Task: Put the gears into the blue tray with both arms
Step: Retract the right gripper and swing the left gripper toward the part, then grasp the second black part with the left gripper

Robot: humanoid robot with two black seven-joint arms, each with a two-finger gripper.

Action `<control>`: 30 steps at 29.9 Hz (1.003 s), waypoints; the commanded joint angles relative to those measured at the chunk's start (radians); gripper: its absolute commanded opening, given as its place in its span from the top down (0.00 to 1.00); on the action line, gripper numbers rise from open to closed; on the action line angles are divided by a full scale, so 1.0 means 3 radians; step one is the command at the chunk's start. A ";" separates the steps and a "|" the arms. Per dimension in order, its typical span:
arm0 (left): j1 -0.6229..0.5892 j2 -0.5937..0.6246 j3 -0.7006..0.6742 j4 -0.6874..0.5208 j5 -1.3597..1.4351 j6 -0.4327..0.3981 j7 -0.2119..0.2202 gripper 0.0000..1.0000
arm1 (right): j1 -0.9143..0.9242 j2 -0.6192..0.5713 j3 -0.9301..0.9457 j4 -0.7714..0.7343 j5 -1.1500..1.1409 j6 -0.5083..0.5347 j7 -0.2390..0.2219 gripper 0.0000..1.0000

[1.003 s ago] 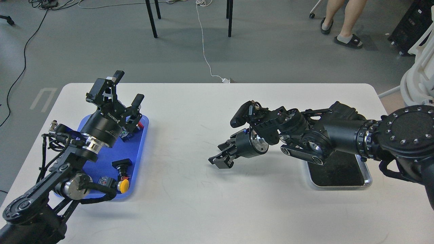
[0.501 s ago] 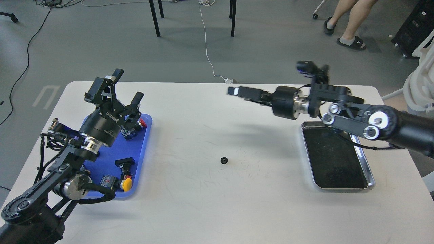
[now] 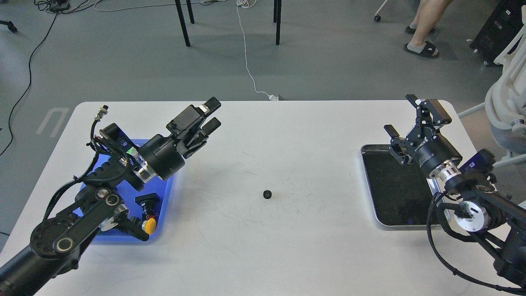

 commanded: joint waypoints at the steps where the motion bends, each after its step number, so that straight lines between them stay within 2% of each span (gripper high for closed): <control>1: -0.0339 0.0046 0.0343 0.0011 0.0900 0.0000 0.0000 0.02 | -0.0231 -0.0006 0.0169 -0.0017 0.0112 0.0268 0.0000 0.01; 5: -0.0821 0.0097 0.0875 0.0052 0.1827 0.0015 0.0000 0.02 | -0.0313 -0.0011 0.0210 -0.0012 0.0112 0.0309 0.0000 0.01; 7: -0.1208 0.0092 0.1273 0.0083 0.2378 0.0021 0.0000 0.02 | -0.0323 -0.0011 0.0221 -0.0012 0.0112 0.0304 0.0000 0.01; 10: -0.1495 0.0041 0.1590 0.0231 0.2609 0.0021 0.0000 0.02 | -0.0359 -0.0011 0.0251 -0.0012 0.0112 0.0304 0.0000 0.01; 14: -0.1868 -0.0219 0.2122 0.0455 0.2718 0.0021 0.0000 0.03 | -0.0385 -0.0011 0.0261 -0.0007 0.0112 0.0304 0.0000 0.01; 18: -0.1951 -0.0495 0.2266 0.0849 0.2718 0.0031 0.0000 0.05 | -0.0385 -0.0027 0.0262 -0.0002 0.0112 0.0304 0.0000 0.01; 22: -0.1961 -0.0644 0.2445 0.1039 0.2718 0.0036 0.0000 0.06 | -0.0400 -0.0032 0.0267 -0.0002 0.0112 0.0304 0.0000 0.01; 30: -0.1936 -0.0675 0.2604 0.1228 0.2718 0.0041 0.0000 0.23 | -0.0405 -0.0032 0.0272 -0.0002 0.0112 0.0309 0.0000 0.01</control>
